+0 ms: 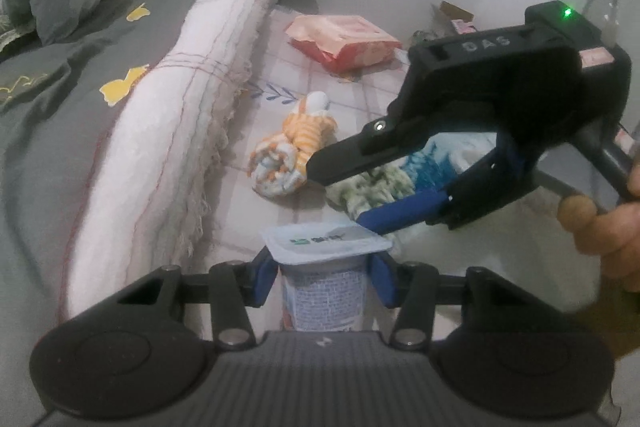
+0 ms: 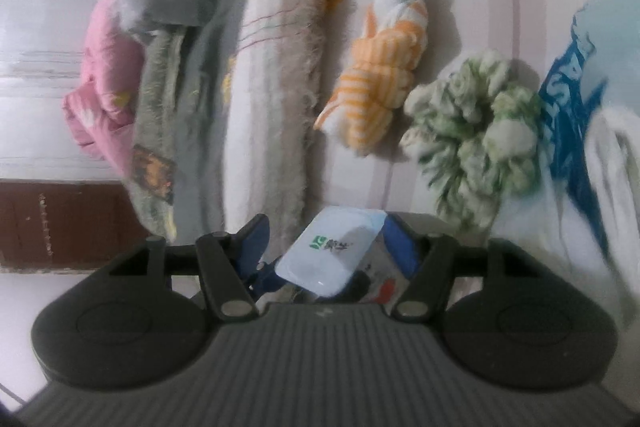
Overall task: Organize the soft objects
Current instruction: 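Lift the yogurt cup with the right gripper toward the box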
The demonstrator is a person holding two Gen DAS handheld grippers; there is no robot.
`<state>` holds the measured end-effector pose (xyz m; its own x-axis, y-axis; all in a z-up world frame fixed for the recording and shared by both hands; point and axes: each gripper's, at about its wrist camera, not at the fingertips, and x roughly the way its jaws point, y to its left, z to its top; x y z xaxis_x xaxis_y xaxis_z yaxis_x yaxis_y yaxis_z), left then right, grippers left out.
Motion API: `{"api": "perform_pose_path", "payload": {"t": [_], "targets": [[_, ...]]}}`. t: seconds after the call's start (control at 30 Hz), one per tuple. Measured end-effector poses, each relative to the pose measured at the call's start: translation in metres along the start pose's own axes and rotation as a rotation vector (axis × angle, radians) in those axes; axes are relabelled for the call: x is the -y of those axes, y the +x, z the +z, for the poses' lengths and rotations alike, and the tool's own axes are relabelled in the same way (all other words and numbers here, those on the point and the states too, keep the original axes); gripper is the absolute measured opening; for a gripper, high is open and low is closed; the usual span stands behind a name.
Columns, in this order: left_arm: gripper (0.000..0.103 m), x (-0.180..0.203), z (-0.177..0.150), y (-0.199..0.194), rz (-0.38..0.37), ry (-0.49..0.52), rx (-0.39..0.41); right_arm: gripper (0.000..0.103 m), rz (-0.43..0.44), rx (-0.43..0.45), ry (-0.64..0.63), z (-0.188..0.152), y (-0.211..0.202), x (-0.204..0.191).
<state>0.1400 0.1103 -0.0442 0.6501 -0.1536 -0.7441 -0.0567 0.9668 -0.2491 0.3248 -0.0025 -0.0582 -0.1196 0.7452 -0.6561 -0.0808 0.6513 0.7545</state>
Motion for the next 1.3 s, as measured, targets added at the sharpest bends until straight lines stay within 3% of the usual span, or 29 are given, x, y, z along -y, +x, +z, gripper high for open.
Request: {"api": "perform_pose_path", "payload": {"t": [0.2,0.37,0.47,0.77,1.03,1.3], "targets": [[0.049,0.003,-0.015,-0.009,-0.001,0.011,0.035,0.052,0.031,-0.017,0.017,-0.027,0.0,0.006],[0.05,0.006,-0.023,-0.011,0.027,0.043,0.078,0.048,0.003,0.007,0.005,-0.038,0.01,0.008],[0.05,0.006,-0.026,-0.015,0.038,0.047,0.09,0.037,0.0,0.019,0.003,-0.041,0.012,0.011],[0.05,0.019,-0.022,-0.049,0.038,0.068,0.177,0.035,0.008,0.07,-0.089,-0.059,-0.01,-0.013],[0.05,0.062,-0.006,-0.09,0.004,0.148,0.297,0.035,0.076,0.177,-0.18,-0.079,-0.076,-0.041],[0.05,0.154,0.014,-0.101,-0.148,0.315,0.361,0.035,0.091,0.374,-0.178,-0.115,-0.193,-0.021]]}}
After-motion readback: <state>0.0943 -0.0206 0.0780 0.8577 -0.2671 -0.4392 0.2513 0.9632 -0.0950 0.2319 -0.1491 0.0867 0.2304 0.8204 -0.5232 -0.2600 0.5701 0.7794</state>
